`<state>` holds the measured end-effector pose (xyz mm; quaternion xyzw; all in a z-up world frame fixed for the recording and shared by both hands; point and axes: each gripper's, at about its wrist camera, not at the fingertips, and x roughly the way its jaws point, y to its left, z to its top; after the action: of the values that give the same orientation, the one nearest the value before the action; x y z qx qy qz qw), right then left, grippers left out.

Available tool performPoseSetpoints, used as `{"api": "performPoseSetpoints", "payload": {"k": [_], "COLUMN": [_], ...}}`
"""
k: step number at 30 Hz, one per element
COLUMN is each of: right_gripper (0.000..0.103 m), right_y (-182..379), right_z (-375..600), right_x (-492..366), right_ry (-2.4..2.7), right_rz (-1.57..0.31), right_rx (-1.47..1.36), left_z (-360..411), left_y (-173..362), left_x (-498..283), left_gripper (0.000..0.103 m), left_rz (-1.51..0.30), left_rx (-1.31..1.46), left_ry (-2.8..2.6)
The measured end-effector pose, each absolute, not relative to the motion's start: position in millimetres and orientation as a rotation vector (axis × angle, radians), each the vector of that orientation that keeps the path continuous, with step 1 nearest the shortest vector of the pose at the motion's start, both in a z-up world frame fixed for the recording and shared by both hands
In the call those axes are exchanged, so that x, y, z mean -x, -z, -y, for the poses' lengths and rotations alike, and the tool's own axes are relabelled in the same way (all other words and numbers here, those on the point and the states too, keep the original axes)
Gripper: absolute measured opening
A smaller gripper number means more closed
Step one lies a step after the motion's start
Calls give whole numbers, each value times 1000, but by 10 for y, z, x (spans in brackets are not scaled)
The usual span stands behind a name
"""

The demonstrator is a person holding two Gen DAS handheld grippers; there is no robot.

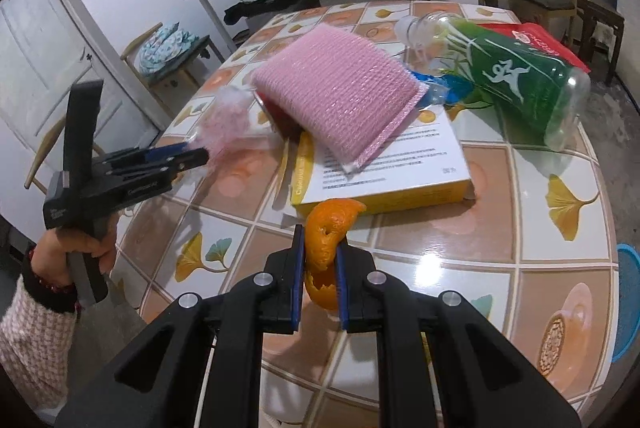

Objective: Collect trash
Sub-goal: 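Grasp the orange peel with the right tool while the left tool grasps the clear plastic bag, then carry the plastic bag and orange peel over the blue wastebasket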

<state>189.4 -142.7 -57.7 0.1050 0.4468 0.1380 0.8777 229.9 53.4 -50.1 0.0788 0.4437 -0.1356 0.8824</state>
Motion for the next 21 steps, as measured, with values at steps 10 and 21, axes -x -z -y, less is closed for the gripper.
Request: {"api": "performPoseSetpoints", "payload": {"k": [10, 21], "right_gripper": [14, 14], "right_y": [539, 410], "right_z": [1586, 1786], "right_x": [-1858, -1778], "right_ry": [-266, -250], "right_rz": [-912, -855], "right_rx": [-246, -280], "left_z": [-678, -734], "left_y": [346, -139], "left_x": [-2128, -1812], "left_gripper": [25, 25], "left_rz": [-900, -797], "left_rx": [-85, -53], "left_ry": [233, 221]}}
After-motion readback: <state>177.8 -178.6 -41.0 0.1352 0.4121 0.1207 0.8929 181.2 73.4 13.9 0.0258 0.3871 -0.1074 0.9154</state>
